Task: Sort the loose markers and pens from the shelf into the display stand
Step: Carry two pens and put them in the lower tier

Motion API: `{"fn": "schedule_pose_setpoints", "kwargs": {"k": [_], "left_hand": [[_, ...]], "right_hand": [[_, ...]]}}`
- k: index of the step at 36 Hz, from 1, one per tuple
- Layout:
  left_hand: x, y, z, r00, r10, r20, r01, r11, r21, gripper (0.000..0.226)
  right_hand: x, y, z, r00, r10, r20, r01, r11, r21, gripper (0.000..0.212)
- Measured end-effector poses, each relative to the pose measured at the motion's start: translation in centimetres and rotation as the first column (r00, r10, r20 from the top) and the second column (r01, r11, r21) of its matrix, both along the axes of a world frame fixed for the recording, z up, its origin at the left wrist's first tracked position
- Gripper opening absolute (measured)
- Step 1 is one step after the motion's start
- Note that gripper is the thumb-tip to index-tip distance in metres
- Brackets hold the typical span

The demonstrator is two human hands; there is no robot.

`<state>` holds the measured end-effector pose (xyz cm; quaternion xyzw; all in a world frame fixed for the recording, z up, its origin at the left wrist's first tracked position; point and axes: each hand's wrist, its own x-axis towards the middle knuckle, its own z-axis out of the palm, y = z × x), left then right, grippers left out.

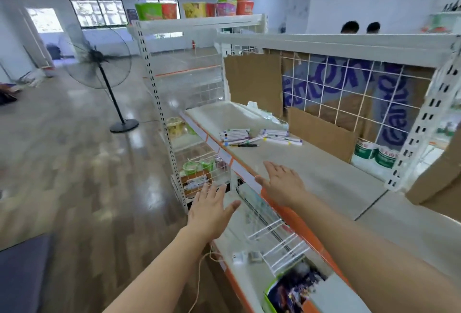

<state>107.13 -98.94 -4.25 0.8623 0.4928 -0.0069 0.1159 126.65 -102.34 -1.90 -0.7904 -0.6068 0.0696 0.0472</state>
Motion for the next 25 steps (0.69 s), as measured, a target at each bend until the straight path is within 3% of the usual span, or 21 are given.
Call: {"fn": "schedule_pose_setpoints", "kwargs": {"k": [13, 25], "left_hand": [[4.1, 12.8, -0.1, 0.999, -0.039, -0.017, 0.038, 0.999, -0.033, 0.072], [8.8, 23.2, -1.1, 0.980, -0.200, 0.023, 0.200, 0.979, -0.032, 0.065]], "right_hand": [[4.5, 12.6, -0.8, 0.999, -0.046, -0.019, 0.044, 0.996, -0.083, 0.062], [7.9, 20.1, -2.7, 0.981, -0.192, -0.032, 0.190, 0.980, -0.061, 0.040]]}}
